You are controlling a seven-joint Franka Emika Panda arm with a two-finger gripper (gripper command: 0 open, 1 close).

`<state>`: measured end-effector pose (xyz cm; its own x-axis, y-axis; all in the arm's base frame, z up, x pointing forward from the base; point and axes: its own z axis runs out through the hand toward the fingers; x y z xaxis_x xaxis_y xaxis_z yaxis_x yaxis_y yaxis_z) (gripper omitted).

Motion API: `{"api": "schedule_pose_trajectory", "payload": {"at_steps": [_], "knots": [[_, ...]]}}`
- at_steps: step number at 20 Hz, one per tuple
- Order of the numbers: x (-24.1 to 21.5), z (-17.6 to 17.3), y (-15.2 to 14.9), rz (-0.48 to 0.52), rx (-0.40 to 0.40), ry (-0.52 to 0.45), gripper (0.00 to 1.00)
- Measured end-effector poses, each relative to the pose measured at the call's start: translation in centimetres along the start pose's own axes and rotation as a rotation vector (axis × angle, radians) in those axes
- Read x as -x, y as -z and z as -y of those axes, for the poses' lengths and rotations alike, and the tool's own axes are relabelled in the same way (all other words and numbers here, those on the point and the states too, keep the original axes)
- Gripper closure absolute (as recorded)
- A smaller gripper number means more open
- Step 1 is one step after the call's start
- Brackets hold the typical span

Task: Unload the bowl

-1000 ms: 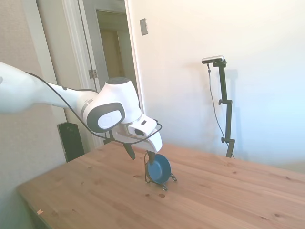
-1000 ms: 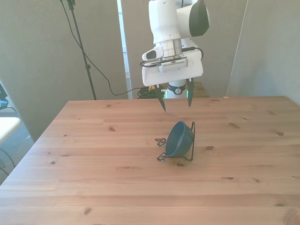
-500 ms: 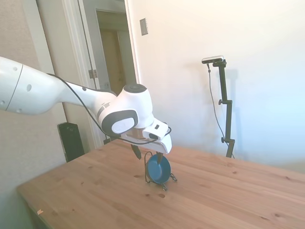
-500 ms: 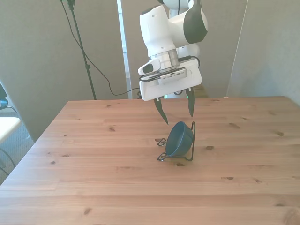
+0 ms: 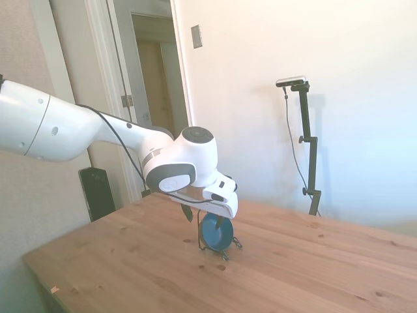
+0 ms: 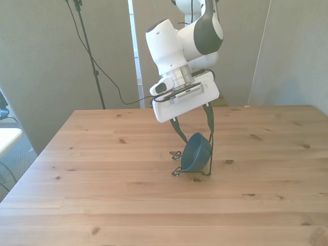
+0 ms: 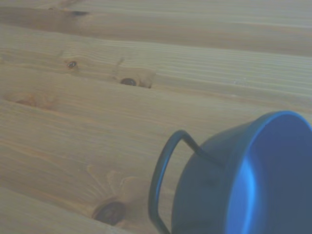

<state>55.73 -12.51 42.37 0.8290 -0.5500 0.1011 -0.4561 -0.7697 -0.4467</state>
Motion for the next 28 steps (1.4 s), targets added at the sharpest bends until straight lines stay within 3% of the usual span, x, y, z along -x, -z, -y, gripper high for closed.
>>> {"api": "schedule_pose_trajectory", "payload": {"at_steps": [7, 8, 28], "knots": [[0.7, 0.3, -1.2, 0.005, -0.010, -0.008, 0.00], [0.7, 0.4, -1.4, 0.008, -0.014, -0.010, 1.00], [0.7, 0.6, -2.3, 0.023, -0.052, 0.008, 1.00]]}}
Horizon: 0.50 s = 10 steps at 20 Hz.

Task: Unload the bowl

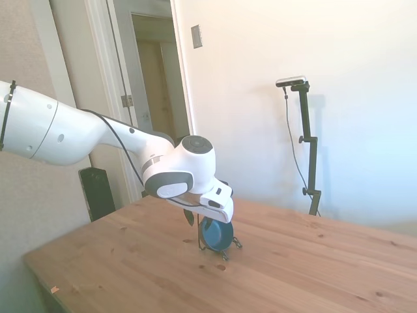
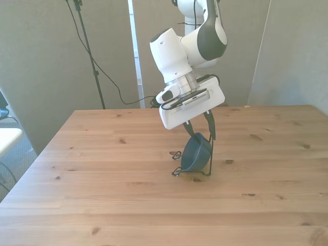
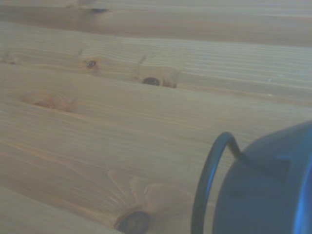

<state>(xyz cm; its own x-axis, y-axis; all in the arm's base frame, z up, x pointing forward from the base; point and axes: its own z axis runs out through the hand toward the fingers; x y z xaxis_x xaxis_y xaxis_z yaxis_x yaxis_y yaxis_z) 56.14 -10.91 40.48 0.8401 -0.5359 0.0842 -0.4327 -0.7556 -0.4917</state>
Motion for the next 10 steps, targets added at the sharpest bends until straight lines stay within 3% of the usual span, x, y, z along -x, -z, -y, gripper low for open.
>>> {"api": "schedule_pose_trajectory", "payload": {"at_steps": [10], "knots": [[-0.5, -3.4, 1.4, 0.043, -0.100, 0.026, 1.00]]}}
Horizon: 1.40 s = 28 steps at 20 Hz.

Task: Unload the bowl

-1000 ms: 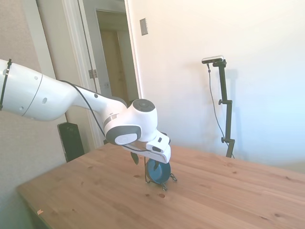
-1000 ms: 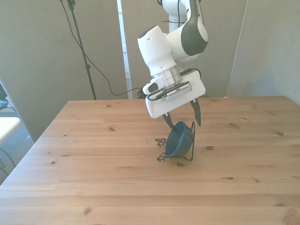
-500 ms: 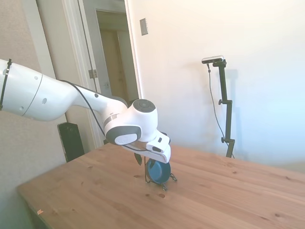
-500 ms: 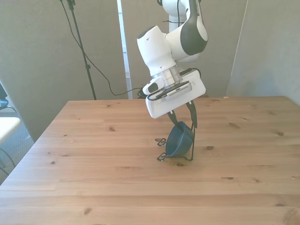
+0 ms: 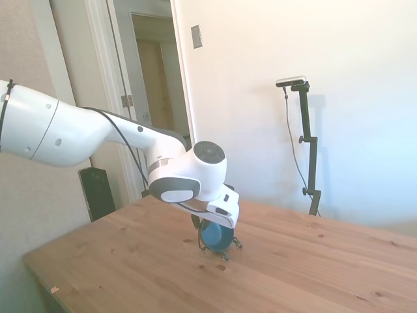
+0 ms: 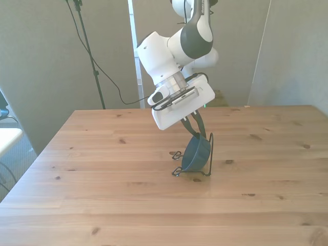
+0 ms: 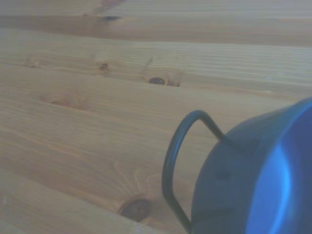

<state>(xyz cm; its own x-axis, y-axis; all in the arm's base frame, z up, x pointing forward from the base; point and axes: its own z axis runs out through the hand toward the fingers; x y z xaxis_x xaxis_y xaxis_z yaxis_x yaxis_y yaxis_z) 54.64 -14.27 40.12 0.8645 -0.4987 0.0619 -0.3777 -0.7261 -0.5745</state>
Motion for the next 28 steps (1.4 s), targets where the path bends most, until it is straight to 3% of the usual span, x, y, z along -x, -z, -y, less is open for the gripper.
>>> {"api": "schedule_pose_trajectory", "payload": {"at_steps": [9, 18, 23, 28], "knots": [[-0.3, -3.9, 3.2, 0.043, -0.105, 0.045, 1.00], [-0.5, -1.6, 7.0, -0.004, -0.135, 0.096, 1.00], [4.3, 0.0, 7.0, 0.042, -0.088, 0.143, 1.00], [12.0, 1.3, 6.0, 0.049, 0.021, 0.183, 1.00]]}}
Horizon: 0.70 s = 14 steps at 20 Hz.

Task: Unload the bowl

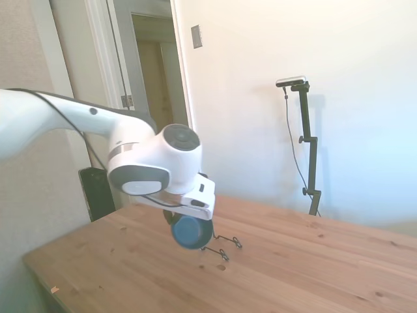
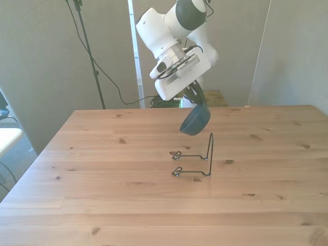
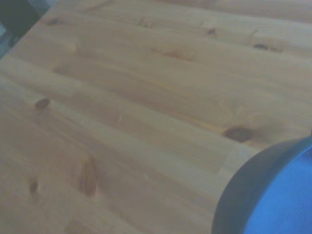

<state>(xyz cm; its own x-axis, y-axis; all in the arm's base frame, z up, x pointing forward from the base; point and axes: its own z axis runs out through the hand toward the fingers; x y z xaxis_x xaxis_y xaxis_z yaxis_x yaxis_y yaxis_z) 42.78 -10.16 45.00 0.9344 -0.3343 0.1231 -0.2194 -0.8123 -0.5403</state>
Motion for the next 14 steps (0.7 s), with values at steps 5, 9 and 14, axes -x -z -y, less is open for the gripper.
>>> {"api": "schedule_pose_trajectory", "payload": {"at_steps": [5, 9, 14], "knots": [[5.7, 1.9, -3.0, 0.013, 0.144, 0.004, 1.00], [7.1, 2.3, -5.3, 0.004, 0.316, -0.046, 1.00], [7.1, 3.5, -8.4, 0.019, 0.462, -0.108, 1.00]]}}
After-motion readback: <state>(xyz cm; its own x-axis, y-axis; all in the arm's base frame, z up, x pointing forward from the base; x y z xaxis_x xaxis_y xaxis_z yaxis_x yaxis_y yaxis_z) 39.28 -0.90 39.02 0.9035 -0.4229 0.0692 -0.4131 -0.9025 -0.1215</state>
